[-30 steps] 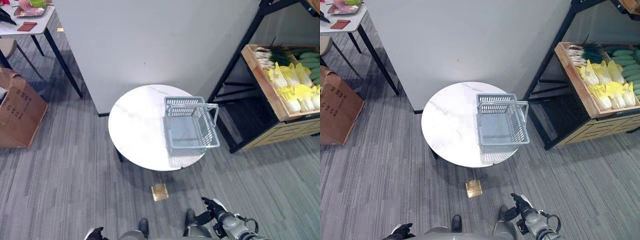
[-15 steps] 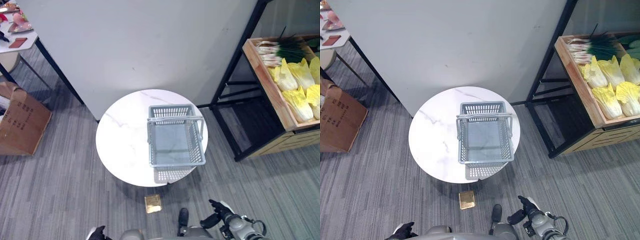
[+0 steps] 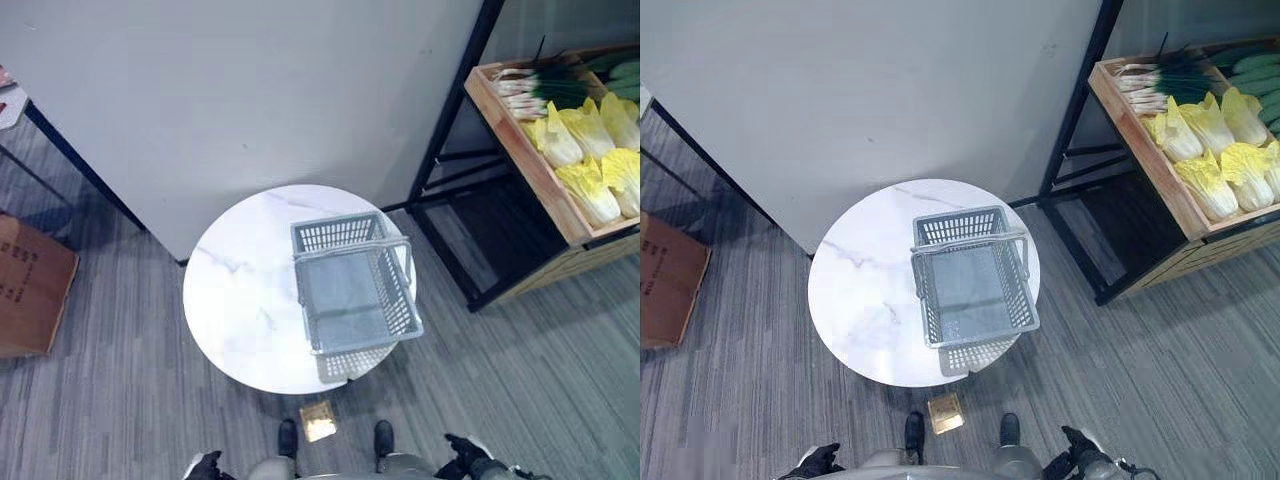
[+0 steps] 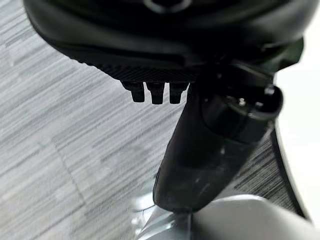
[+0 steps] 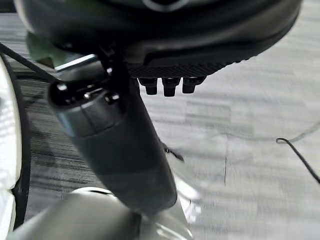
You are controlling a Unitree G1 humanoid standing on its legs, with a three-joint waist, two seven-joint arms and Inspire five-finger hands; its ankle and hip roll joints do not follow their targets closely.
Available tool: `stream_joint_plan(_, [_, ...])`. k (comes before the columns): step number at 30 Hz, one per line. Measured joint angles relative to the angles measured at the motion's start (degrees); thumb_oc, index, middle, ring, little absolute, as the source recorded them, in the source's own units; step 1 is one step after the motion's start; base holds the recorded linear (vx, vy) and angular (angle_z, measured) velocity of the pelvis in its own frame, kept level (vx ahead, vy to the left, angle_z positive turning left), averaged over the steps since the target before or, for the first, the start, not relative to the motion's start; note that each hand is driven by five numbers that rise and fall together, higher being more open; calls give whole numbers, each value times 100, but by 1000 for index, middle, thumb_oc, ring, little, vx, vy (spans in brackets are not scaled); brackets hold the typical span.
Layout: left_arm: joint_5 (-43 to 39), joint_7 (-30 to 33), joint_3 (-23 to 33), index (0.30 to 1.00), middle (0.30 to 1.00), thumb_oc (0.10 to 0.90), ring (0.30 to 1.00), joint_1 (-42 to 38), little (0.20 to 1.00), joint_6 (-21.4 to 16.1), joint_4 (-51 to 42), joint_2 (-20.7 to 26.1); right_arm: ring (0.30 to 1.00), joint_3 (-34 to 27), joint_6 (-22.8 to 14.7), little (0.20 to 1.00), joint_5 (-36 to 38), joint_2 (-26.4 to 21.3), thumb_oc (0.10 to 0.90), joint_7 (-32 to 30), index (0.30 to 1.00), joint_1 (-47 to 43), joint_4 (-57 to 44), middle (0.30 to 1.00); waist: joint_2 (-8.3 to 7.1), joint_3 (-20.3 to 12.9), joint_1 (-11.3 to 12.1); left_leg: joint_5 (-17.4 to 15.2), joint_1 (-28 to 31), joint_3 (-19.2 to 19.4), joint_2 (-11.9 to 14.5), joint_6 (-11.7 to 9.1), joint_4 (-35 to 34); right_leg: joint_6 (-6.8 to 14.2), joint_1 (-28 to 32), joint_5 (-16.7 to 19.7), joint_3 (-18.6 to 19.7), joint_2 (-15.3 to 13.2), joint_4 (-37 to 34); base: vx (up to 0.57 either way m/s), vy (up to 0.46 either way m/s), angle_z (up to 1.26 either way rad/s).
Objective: Get the vegetables into the basket
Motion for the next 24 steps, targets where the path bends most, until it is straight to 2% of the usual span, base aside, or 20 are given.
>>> stream_joint_plan(2, [-2, 1, 94, 1000, 1000, 900, 1000, 5, 1000, -16, 5, 70, 1000, -225, 47, 1000, 210, 84, 900, -6, 1000, 0, 60, 1000, -92, -31, -34, -48, 70, 48, -38, 30, -1, 37, 33, -13, 59, -35, 7, 28, 61, -20])
stream_joint_plan(5, [-3, 2, 99, 1000, 1000, 900, 1000, 6, 1000, -15, 22, 147, 1000, -231, 79, 1000, 347, 112, 900, -17, 1000, 12, 108, 1000, -208, -103, -44, -71, 153, 72, -17, 24, -1, 80, 105, -45, 95, -17, -3, 35, 23, -6])
stream_joint_plan(7, [-1, -6, 114, 1000, 1000, 900, 1000, 46, 1000, -16, 54, 186, 1000, -711, 105, 1000, 396, -47, 900, 0, 1000, -38, 295, 1000, -270, -183, -38, -117, 238, 72, 3, -2, -25, 97, 226, -60, 88, 7, -64, 0, 0, 0])
stream_joint_plan(9, [-2, -1, 103, 1000, 1000, 900, 1000, 115, 1000, -18, 57, 184, 1000, -891, 122, 1000, 435, -375, 900, -155, 1000, -132, 451, 1000, -261, -262, -36, -156, 251, 71, 9, 23, -27, 110, 236, -78, 91, 10, -65, 0, 0, 0])
stream_joint_plan(13, [-2, -10, 102, 1000, 1000, 900, 1000, 223, 1000, -54, 39, 192, 1000, -1093, 338, 1000, 361, -1455, 900, -454, 1000, -589, 385, 1000, -273, -311, -46, -144, 251, 78, 6, 19, -18, 115, 230, -77, 88, 13, -65, 0, 1, -1])
stream_joint_plan(15, [-4, -3, 143, 1000, 1000, 900, 1000, 248, 1000, -51, 60, 194, 1000, -1080, 381, 1000, 116, -1938, 900, -805, 1000, -615, -559, 1000, -278, -311, -80, -138, 224, 112, 25, 24, -17, 116, 186, -72, 117, 35, -65, 11, -3, -9])
stream_joint_plan(16, [-3, -2, 307, 1000, 1000, 900, 1000, 276, 1000, -51, 38, 181, 1000, -1086, 557, 1000, -117, -2203, 900, -965, 1000, -483, -1671, 1000, -281, -308, -155, -126, 216, 124, 42, 7, -18, 118, 167, -65, 139, 54, -66, 9, -11, -9])
stream_joint_plan(17, [-3, 5, 428, 1000, 1000, 900, 1000, 339, 1000, -45, 57, 172, 1000, -1080, 537, 1000, -380, -2472, 900, -1093, 1000, -305, -2815, 1000, -268, -315, -225, -113, 217, 132, 61, -13, -24, 117, 158, -64, 147, 70, -68, 23, -19, -7])
stream_joint_plan(18, [-2, 11, 561, 1000, 1000, 900, 1000, 359, 1000, -36, 59, 171, 1000, -1083, 338, 1000, -921, -2832, 900, -1354, 1000, -234, -4224, 1000, -263, -319, -265, -103, 258, 137, 107, -33, -22, 113, 194, -62, 150, 111, -69, 13, -26, -4])
stream_joint_plan(20, [-1, 19, 570, 1000, 1000, 900, 1000, 359, 1000, -40, 74, 182, 1000, -1088, 85, 1000, -1265, -2949, 900, -1558, 1000, -364, -4630, 1000, -282, -340, -234, -100, 267, 136, 144, -51, -10, 103, 203, -63, 167, 149, -69, 31, -36, 0])
stream_joint_plan(21, [8, 19, 570, 1000, 1000, 900, 1000, 354, 1000, -53, 62, 196, 1000, -995, -4, 1000, -1454, -2993, 900, -1599, 1000, -795, -4841, 1000, -323, -363, -149, -86, 264, 123, 172, -74, -1, 83, 215, -68, 151, 180, -69, 36, -54, 4])
stream_joint_plan(22, [8, 15, 562, 1000, 1000, 900, 1000, 320, 1000, -50, 64, 192, 1000, -746, -86, 1000, -1599, -3212, 900, -1558, 1000, -1084, -5014, 1000, -313, -361, -72, -73, 255, 114, 185, -90, 1, 81, 214, -67, 142, 189, -69, 20, -39, 8])
stream_joint_plan(24, [14, 6, 556, 1000, 1000, 900, 1000, 318, 1000, -59, 51, 207, 1000, -486, -188, 1000, -1746, -3262, 900, -1456, 1000, -1405, -5072, 1000, -324, -366, 5, -69, 258, 91, 197, -97, 1, 74, 227, -73, 106, 202, -69, 25, -43, 9])
